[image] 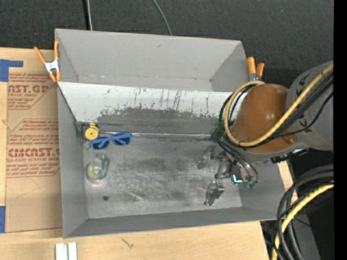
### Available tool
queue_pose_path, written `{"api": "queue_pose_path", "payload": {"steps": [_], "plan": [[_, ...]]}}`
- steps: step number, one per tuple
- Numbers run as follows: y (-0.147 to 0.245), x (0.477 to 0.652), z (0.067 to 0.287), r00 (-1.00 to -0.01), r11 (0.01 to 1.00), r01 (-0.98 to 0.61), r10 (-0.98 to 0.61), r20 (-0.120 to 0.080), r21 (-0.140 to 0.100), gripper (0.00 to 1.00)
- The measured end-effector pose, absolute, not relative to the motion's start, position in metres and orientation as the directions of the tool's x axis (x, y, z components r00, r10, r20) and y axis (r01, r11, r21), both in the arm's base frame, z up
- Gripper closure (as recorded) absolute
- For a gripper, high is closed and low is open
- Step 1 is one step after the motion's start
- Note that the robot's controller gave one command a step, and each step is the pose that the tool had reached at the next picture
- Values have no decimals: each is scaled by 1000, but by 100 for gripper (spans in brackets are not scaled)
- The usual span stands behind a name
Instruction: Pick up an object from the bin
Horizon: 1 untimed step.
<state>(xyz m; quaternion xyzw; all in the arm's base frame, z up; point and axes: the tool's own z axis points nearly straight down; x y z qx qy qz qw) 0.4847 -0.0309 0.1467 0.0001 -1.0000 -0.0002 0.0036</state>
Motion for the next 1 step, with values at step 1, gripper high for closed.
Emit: {"api": "queue_pose_path", "payload": {"steps": [1], "plan": [[-18,568,75,-970,970,244,244,-6,2,0]]}}
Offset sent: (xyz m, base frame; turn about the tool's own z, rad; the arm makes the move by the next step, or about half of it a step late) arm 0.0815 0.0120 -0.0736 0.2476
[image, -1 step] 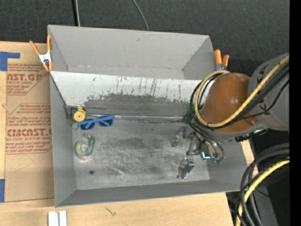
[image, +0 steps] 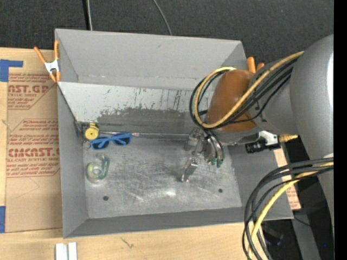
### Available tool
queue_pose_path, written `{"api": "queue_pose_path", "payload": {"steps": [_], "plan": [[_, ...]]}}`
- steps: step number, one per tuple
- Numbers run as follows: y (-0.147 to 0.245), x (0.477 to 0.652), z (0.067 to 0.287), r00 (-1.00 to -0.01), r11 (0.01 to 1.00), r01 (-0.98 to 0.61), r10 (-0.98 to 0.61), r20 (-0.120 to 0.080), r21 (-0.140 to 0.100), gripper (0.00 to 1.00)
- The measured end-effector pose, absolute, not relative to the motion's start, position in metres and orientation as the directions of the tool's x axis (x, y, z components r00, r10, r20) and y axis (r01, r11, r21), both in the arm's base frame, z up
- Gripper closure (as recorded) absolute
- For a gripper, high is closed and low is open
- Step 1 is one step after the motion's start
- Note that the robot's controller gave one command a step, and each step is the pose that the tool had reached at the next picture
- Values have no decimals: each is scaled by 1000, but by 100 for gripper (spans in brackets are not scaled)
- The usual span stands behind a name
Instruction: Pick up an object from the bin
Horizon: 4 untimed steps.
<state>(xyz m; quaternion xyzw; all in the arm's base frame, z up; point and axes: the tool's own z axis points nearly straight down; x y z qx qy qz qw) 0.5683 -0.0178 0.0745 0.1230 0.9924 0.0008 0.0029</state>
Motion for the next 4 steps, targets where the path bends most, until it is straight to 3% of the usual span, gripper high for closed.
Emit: {"api": "queue_pose_path", "payload": {"steps": [1,2,3,4], "plan": [[-12,545,75,-939,939,343,343,-20,7,0],[86,566,76,-951,951,309,309,-9,5,0],[154,581,137,-948,948,318,318,-6,7,0],[162,585,90,-835,835,550,550,2,-1,0]]}}
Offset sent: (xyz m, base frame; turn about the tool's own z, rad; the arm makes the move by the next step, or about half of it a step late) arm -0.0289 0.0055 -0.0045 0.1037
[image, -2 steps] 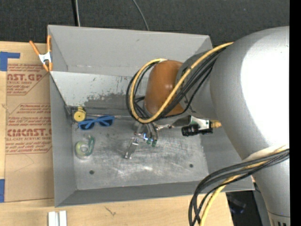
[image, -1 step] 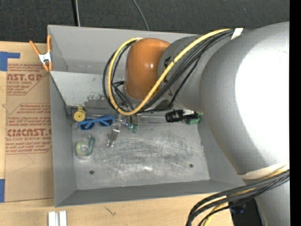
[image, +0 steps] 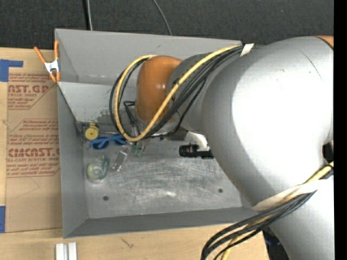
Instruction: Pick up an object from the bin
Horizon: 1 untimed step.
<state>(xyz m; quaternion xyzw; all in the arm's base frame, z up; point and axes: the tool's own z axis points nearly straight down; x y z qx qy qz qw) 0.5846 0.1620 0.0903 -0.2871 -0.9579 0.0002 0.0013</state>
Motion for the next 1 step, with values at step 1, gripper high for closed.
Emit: {"api": "queue_pose_path", "payload": {"steps": [1], "plan": [[193,581,109,-961,961,275,275,-2,1,0]]}}
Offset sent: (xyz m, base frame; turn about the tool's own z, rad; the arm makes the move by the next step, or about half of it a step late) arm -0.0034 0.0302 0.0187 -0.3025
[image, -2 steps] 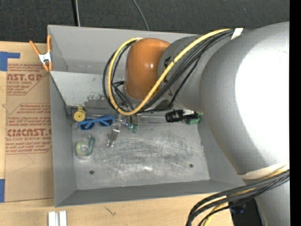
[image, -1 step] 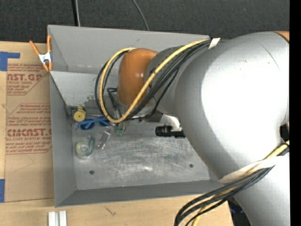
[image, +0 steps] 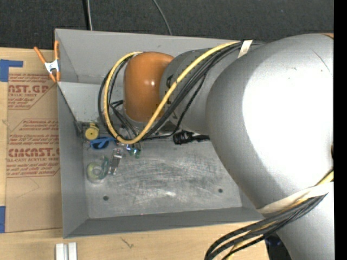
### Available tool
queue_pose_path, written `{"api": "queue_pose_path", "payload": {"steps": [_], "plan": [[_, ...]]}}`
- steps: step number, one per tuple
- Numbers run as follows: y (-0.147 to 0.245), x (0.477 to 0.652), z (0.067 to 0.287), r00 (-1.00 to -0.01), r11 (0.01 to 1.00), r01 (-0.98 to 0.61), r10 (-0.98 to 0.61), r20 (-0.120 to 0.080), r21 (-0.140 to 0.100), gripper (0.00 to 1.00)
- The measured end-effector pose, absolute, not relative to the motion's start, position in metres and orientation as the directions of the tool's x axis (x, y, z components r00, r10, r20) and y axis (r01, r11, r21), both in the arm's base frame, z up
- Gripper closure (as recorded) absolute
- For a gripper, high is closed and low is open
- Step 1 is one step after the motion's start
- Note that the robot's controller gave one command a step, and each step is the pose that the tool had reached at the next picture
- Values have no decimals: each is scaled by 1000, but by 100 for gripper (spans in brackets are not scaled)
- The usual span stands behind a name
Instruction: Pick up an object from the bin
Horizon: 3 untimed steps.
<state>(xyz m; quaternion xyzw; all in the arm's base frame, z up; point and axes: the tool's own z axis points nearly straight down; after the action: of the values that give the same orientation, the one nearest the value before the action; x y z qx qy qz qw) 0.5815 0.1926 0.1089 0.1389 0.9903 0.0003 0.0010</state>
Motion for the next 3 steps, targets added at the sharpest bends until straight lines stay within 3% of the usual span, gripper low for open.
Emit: {"api": "queue_pose_path", "payload": {"steps": [1,2,3], "plan": [[240,595,78,-991,991,132,132,-1,-3,0],[242,594,76,-992,992,129,129,-2,2,100],[248,587,141,-992,992,123,123,-7,4,100]]}}
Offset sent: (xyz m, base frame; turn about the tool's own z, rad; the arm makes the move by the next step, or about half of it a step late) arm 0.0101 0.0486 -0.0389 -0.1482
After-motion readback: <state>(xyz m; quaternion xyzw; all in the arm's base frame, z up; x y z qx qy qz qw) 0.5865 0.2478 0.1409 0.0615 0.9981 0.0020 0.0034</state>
